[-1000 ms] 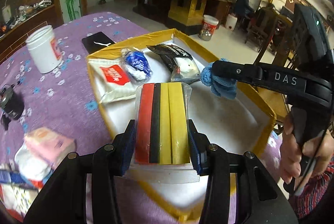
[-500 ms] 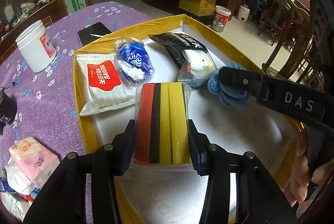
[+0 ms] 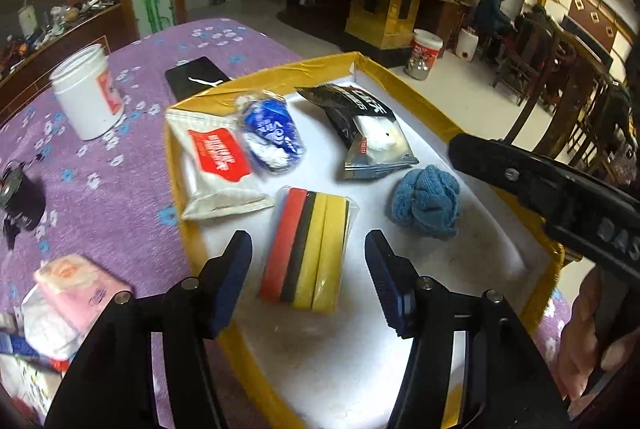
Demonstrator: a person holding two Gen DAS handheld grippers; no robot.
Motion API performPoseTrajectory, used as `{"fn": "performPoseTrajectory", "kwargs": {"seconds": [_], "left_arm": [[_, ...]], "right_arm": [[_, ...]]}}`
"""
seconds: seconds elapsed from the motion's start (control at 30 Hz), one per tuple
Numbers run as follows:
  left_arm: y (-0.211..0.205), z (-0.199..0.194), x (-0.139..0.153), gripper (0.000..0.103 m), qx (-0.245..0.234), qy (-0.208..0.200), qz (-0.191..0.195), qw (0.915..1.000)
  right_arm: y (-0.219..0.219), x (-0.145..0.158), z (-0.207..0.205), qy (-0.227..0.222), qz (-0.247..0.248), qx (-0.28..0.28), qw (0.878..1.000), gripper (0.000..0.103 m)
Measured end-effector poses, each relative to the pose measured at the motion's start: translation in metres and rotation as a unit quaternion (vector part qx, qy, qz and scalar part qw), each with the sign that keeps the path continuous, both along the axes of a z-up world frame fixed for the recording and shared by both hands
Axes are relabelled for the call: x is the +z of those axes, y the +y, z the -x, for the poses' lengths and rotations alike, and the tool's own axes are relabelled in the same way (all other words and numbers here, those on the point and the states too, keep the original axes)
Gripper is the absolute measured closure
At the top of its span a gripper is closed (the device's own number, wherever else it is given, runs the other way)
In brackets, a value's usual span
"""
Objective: Organize soft objects
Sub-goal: 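Open left to drop the sponge pack while right releases the blue towel into the tray, then move both grippers back over the items on the table, then grasp the red plastic bag with left while right grasps the white Face tissue pack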
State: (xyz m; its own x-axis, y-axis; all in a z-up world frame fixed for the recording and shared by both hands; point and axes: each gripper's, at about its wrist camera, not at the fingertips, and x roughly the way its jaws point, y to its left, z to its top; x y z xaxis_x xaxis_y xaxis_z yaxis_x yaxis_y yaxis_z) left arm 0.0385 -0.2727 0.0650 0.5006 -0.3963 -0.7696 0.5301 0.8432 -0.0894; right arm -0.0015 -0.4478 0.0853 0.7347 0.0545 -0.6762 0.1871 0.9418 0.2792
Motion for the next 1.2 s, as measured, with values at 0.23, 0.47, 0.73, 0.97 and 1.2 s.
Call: {"fn": "performPoseTrajectory", "kwargs": {"seconds": [0.23, 0.47, 0.73, 0.97, 1.2], "left_arm": [[0.046, 0.025, 0.023, 0.046, 0.022, -0.026, 0.037, 0.9987], [0.110, 0.060, 0.044, 0.045, 0.042, -0.072, 0.045, 0.9956], [0.226, 0.082, 0.032, 0.036, 0.135, -0.084, 0.044, 0.9863], [0.320, 0.088, 0.001, 0.029, 0.228, -0.078, 0.004, 0.9705], [0.372, 0.077, -0.013, 0.027, 0.280, -0.041, 0.057, 0.9574]], "right_arm": [[0.035, 0.026, 0.045, -0.081, 0.023, 0.024, 0.996, 0.051], [0.076, 0.020, 0.056, -0.082, 0.000, 0.081, 0.993, 0.051], [0.165, 0.006, 0.065, -0.084, 0.010, 0.221, 0.972, 0.036], [0.238, -0.027, 0.061, -0.034, 0.059, 0.301, 0.951, 0.035], [0.269, -0.027, 0.031, -0.007, 0.096, 0.340, 0.936, 0.028]]}}
